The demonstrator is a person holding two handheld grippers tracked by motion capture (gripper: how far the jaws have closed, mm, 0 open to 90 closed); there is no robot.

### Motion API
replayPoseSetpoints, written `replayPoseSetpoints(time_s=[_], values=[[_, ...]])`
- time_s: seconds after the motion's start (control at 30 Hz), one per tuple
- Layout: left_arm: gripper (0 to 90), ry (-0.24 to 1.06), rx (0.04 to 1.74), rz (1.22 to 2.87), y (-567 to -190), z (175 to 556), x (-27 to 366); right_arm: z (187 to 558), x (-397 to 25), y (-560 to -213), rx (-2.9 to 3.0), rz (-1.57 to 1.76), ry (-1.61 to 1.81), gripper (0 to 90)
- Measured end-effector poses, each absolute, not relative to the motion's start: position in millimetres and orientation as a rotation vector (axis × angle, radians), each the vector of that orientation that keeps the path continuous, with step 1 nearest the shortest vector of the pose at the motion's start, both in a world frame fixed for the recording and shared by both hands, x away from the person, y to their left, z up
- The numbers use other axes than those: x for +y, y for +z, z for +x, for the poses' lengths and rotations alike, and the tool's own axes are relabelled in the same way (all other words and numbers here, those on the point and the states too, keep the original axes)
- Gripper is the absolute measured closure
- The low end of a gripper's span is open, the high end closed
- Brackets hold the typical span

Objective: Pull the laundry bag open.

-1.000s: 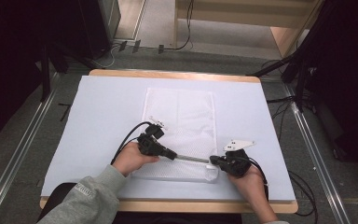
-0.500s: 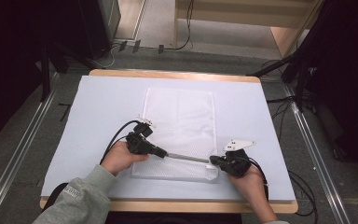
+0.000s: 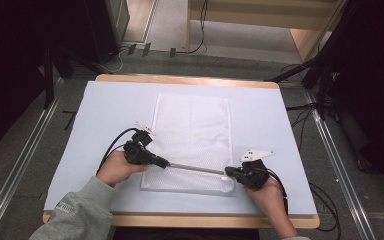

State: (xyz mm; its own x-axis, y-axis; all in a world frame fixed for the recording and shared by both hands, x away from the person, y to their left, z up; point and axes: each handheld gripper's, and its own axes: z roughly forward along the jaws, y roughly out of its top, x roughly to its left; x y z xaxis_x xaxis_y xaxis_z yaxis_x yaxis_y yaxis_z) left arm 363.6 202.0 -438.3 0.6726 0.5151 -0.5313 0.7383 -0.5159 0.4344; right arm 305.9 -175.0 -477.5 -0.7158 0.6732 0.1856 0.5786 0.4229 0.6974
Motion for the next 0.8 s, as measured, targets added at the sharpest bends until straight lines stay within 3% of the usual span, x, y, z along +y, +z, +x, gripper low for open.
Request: replayPoseSetpoints(time_s=[0.8], values=[[88.1, -0.445, 1.035, 2.202, -439.3, 359.2, 231.6, 306.7, -173.8, -476.5, 2.558, 1.101, 1.155, 90.0]])
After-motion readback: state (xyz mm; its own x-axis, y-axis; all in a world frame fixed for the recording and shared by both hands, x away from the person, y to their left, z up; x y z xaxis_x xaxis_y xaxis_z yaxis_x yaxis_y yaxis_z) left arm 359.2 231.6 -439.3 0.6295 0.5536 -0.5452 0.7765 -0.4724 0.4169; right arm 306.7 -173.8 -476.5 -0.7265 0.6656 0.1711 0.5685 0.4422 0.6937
